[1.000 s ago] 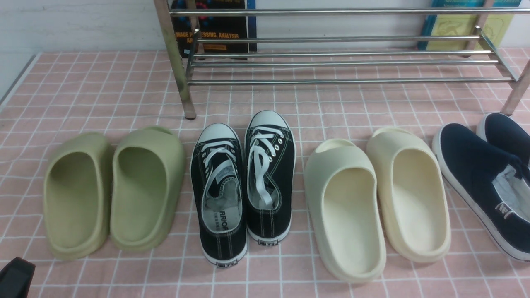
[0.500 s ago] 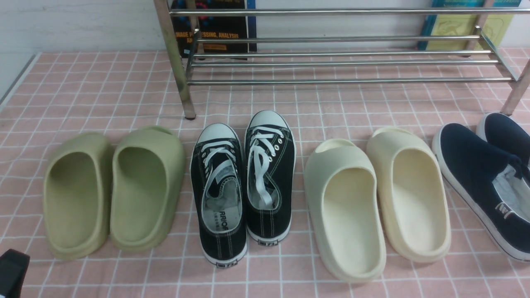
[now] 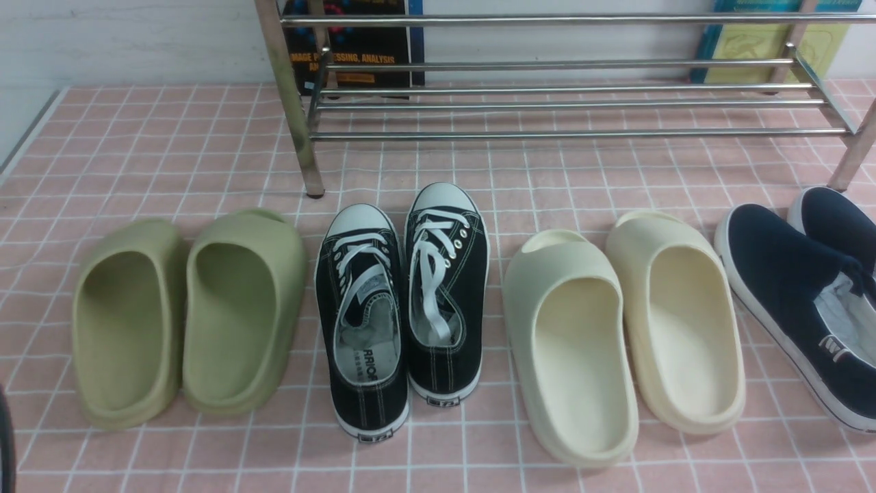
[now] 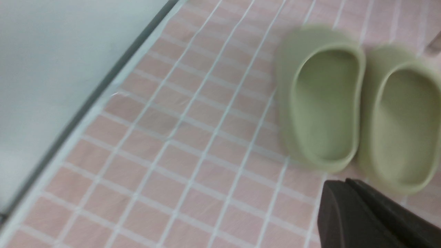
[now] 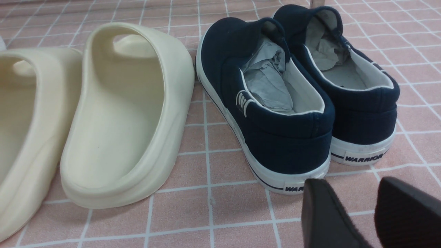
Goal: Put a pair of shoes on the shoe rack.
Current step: Use the left arm to grab the shoe closest to it
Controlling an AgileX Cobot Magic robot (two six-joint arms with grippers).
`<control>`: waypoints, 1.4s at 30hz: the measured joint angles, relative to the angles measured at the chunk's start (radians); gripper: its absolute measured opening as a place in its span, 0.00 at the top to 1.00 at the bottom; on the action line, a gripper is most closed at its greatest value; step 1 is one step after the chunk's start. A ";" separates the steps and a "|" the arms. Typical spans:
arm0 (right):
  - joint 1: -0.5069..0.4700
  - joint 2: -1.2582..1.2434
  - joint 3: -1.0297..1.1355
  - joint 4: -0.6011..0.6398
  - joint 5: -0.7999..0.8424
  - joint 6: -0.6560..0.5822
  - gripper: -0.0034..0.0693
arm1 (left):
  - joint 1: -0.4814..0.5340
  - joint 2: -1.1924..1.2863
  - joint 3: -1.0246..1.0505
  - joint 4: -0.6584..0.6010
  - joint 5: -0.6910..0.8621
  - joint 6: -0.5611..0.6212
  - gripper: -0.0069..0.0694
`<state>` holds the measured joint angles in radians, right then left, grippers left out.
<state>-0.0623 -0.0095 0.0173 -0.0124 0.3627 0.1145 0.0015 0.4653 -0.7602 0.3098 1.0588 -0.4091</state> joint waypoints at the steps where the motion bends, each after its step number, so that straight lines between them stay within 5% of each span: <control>1: 0.000 0.000 0.000 0.000 0.000 0.000 0.62 | 0.000 0.087 -0.068 0.000 0.064 0.060 0.91; 7: 0.000 0.000 0.000 0.000 0.000 0.000 0.62 | -0.113 0.299 -0.182 -0.047 0.113 0.200 0.82; 10: 0.000 0.000 0.000 0.000 0.000 0.000 0.62 | -0.286 0.438 -0.203 -0.099 0.113 0.219 0.67; 17: 0.000 0.000 0.000 -0.001 0.000 0.000 0.62 | -0.544 0.754 -0.244 -0.163 -0.008 0.110 0.21; 22: 0.000 0.000 0.000 -0.001 0.000 0.000 0.62 | -0.587 0.908 -0.253 -0.174 -0.171 0.010 0.10; 28: 0.000 0.000 0.000 -0.001 0.000 0.000 0.62 | -0.588 1.057 -0.254 -0.149 -0.334 -0.123 0.17; 34: 0.000 0.000 0.000 -0.001 0.000 0.000 0.62 | -0.586 1.202 -0.258 -0.083 -0.416 -0.263 0.36; 42: 0.000 0.000 0.000 -0.001 0.000 0.000 0.62 | -0.560 1.210 -0.260 -0.062 -0.442 -0.304 0.83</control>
<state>-0.0623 -0.0095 0.0173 -0.0132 0.3627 0.1145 -0.5589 1.6749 -1.0199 0.2480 0.6167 -0.7130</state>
